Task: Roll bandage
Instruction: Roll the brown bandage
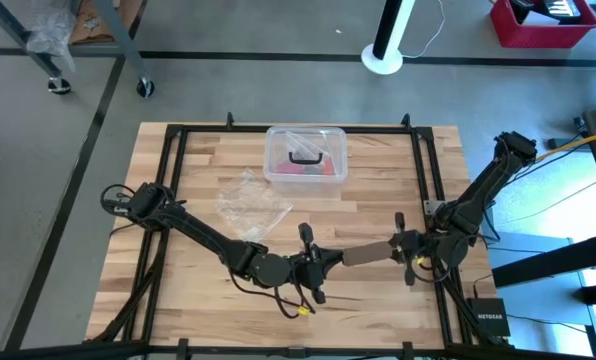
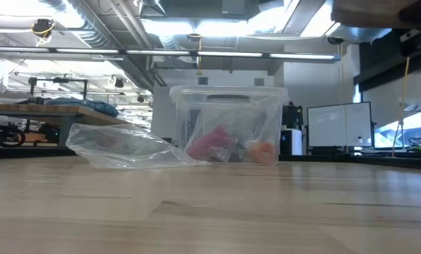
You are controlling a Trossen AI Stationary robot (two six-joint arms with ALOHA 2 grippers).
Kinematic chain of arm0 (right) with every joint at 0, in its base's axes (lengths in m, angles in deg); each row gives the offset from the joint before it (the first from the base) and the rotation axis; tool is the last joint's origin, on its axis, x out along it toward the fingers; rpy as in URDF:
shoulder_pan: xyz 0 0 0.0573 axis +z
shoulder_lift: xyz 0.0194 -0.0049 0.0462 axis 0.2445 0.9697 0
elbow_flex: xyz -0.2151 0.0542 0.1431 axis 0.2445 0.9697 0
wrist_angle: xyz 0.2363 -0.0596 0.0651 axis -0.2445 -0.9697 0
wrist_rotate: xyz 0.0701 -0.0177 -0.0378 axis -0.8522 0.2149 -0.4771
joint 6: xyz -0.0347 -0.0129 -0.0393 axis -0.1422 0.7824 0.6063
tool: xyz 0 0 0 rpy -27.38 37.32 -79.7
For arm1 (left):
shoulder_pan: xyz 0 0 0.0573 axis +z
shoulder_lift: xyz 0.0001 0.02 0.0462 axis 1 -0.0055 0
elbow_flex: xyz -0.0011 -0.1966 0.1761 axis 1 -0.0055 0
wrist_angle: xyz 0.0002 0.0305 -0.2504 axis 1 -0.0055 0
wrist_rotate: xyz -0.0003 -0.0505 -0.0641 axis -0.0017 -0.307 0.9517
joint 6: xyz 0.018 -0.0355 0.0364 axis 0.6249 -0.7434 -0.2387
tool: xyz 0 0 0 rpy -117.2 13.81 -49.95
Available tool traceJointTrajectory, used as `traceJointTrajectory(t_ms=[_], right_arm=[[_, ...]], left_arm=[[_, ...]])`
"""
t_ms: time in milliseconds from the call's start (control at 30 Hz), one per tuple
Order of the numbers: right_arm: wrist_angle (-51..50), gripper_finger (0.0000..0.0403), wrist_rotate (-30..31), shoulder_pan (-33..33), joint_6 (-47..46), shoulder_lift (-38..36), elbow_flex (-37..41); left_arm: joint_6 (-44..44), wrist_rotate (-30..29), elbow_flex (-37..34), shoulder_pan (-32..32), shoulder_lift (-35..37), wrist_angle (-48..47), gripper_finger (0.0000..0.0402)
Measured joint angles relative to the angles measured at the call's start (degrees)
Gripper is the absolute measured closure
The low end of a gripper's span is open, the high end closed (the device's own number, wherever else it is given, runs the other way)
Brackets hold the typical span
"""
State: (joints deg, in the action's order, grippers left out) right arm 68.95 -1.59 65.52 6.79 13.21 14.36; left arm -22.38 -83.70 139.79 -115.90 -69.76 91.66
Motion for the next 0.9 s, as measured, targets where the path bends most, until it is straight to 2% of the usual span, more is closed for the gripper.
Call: traceJointTrajectory(t_ms=[133,300,533,633,900], right_arm=[[0.2,0.0385,-0.3,0.0,-0.3,0.0,0.0],[0.9,0.0396,-2.8,0.0,-2.5,0.0,0.0],[7.5,0.0398,-6.1,1.4,-3.4,2.9,0.0],[10.9,0.0395,-3.9,3.7,-3.1,4.5,-0.1],[10.2,0.0397,3.5,9.5,-0.4,8.3,-5.4]], left_arm=[[0.4,0.0,0.0,0.1,0.0,1.7,0.0400],[3.4,-0.5,0.0,0.8,0.0,5.0,0.0400],[3.7,-1.3,0.0,2.9,0.0,4.7,0.0400],[3.4,-1.4,0.0,3.4,0.0,2.4,0.0400],[0.0,-1.5,0.0,4.2,0.0,-3.9,0.0400]])
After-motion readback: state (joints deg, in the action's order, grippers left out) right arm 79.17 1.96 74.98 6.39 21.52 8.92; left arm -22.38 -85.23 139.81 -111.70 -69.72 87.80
